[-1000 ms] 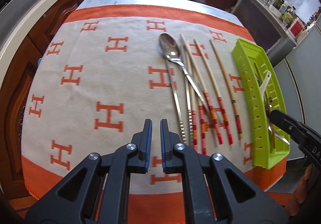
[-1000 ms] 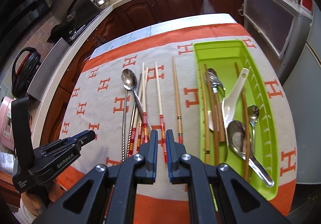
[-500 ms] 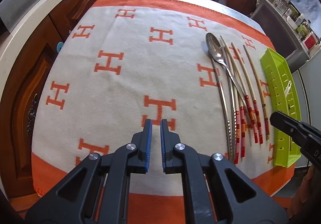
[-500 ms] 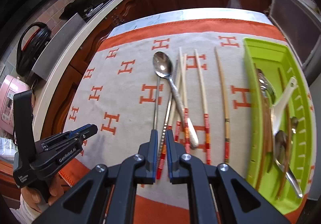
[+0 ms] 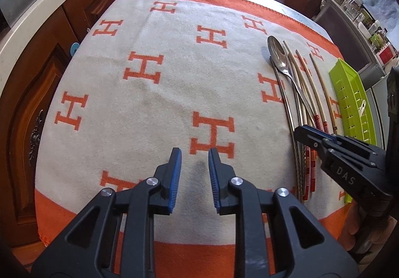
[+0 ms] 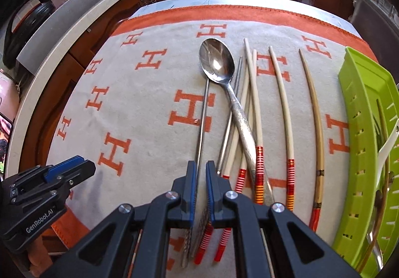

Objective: Organize utensils

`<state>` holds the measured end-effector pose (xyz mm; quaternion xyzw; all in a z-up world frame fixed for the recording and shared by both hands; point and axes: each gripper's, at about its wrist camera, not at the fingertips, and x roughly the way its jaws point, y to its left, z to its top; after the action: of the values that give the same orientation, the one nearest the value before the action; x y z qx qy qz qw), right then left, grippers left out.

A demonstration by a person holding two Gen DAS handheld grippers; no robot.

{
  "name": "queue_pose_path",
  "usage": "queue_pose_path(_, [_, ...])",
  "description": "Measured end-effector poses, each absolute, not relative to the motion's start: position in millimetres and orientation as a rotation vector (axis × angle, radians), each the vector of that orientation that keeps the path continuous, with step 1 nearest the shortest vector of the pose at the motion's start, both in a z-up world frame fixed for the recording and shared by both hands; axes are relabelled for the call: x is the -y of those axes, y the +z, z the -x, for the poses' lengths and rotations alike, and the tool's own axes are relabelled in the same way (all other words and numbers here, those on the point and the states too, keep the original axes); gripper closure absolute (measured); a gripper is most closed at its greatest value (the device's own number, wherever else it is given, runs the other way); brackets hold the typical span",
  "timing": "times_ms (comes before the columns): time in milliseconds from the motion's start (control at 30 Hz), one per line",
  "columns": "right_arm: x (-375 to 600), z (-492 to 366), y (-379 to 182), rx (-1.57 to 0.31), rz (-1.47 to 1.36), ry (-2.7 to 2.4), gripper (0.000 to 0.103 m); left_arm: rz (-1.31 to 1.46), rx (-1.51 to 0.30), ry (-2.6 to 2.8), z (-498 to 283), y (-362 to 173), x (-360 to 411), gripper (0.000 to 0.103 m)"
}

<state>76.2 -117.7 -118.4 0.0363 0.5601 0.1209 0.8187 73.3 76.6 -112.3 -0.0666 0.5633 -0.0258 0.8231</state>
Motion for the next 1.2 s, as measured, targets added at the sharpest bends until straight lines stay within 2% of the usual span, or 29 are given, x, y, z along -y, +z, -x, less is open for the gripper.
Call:
queue_pose_path(100, [113,-78,-121,-1.183,-0.053,0.25,0.087,0.148,-1.204,-0.057,-76,-115,-77,0.084])
queue_pose_path(267, [94,-76,-122,-1.148,0.073,0.22,0.085,0.152,-1.216,-0.063,-78,-120,-77,0.084])
queue_pose_path(333, [87,-73,-123,-1.13,0.131,0.208,0.086,0.157,-1.22,-0.065,-78,-122,-77,0.084])
queue_pose_path(400, [83,-70,-124,-1.125,0.146,0.224,0.096,0.157,-1.22,-0.065,-78,-122,-77,0.084])
queue_pose_path(467, [81,-68,-123,-1.129,0.146,0.235,0.097,0.158,-1.219,-0.065,-78,-122,-77,0.084])
queue_pose_path(767, [104,-55,-118,-1.213,-0.143,0.378,0.097,0.141,-1.206,-0.066,-75,-116,-73,0.084])
queue_pose_path(1200, [202,-25,-50,-1.035,-0.352,0.289,0.097,0.123,-1.188,-0.238,-86,-109,-8,0.084])
